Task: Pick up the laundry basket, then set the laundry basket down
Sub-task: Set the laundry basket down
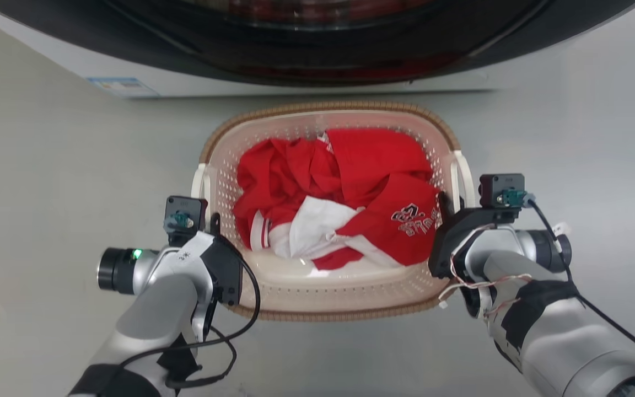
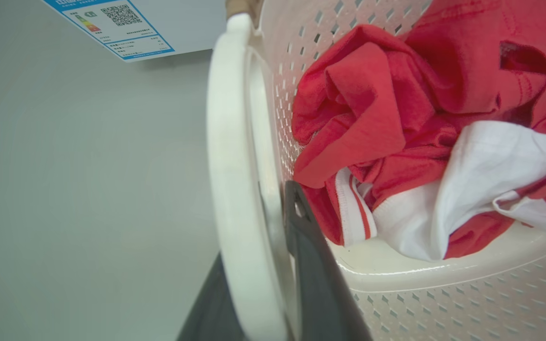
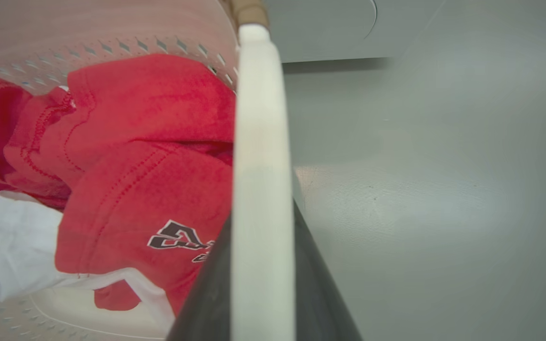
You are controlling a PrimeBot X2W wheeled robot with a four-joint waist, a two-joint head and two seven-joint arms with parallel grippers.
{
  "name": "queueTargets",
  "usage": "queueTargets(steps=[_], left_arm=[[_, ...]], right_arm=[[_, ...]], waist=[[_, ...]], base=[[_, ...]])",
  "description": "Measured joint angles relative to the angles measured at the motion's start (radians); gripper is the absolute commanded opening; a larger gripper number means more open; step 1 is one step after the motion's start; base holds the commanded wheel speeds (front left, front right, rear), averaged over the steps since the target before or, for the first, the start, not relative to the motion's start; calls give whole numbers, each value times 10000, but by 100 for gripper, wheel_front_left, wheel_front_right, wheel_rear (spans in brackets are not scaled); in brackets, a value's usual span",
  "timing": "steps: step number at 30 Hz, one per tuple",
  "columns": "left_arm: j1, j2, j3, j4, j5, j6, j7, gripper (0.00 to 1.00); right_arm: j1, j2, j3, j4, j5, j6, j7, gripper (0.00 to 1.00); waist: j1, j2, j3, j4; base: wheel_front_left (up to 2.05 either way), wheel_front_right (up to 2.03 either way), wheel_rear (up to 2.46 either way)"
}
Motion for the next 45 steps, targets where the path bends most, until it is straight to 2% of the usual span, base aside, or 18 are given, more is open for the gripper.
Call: queueTargets(steps=[16, 38, 40, 44, 45], left_arm=[[-1043, -17, 169, 196, 90, 10, -508, 0], [-1764, -31, 159, 520, 439, 12, -1001, 0], [-1783, -50, 159, 562, 441, 12, -1043, 0], [-1813, -69, 167, 633, 441, 12, -1099, 0], [-1822, -77, 167, 648, 441, 12, -1120, 0]], right_arm=[[-1107, -50, -38, 123, -180, 2, -337, 0], [-1525, -56, -46, 121, -178, 2, -708, 0], [-1526, -58, -48, 125, -178, 2, -759, 2], [-1528, -56, -46, 144, -178, 2, -771, 17], [-1528, -56, -46, 151, -178, 2, -773, 17]], waist=[[0, 0, 2109, 80], [-2, -1, 2683, 248], [-2, -2, 2702, 255], [-2, -2, 2723, 271], [-2, -2, 2725, 274]], base=[[0, 0, 0], [0, 0, 0], [0, 0, 0], [0, 0, 0], [0, 0, 0]])
